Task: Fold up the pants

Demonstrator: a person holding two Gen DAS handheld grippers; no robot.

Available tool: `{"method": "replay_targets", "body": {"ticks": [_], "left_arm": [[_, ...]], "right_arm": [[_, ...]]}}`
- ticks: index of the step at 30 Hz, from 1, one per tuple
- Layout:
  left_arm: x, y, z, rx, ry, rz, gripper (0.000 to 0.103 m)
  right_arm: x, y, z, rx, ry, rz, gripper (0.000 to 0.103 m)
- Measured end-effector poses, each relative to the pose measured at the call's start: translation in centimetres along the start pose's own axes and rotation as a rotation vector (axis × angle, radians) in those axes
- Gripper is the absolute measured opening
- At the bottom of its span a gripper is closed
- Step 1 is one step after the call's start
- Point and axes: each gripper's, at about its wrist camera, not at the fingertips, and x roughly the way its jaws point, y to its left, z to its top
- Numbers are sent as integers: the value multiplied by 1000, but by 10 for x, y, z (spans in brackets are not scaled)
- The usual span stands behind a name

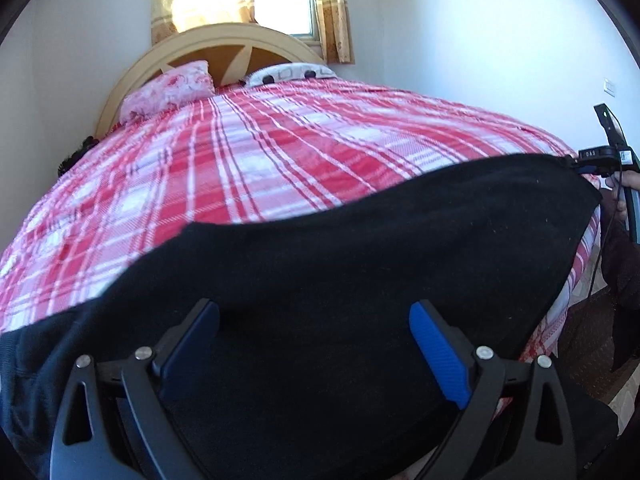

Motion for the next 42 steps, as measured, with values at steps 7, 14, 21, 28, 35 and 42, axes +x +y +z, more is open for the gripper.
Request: {"method": "replay_targets", "body": {"ticks": [7,14,21,28,35,42], "left_arm": [[-22,70,-2,-82,-17,183,100],[-38,140,-34,-190,31,372,100],[-33,171,-57,-269,57,363,103],[-44,154,-50,-286,12,331,103],[-32,98,-54,-146,54,248,103],[-45,99,-65,-208,29,210,103]], "right_arm": [[-44,29,-7,-34,-85,11,45],[-73,169,-57,-372,-49,304,45],[-77,266,-148,-786,-28,286,45],[-99,267,-147,-750,-10,301,45],[-119,342,-187,-830,-3,531,46],[-109,343,-219,-859,47,535,47]]}}
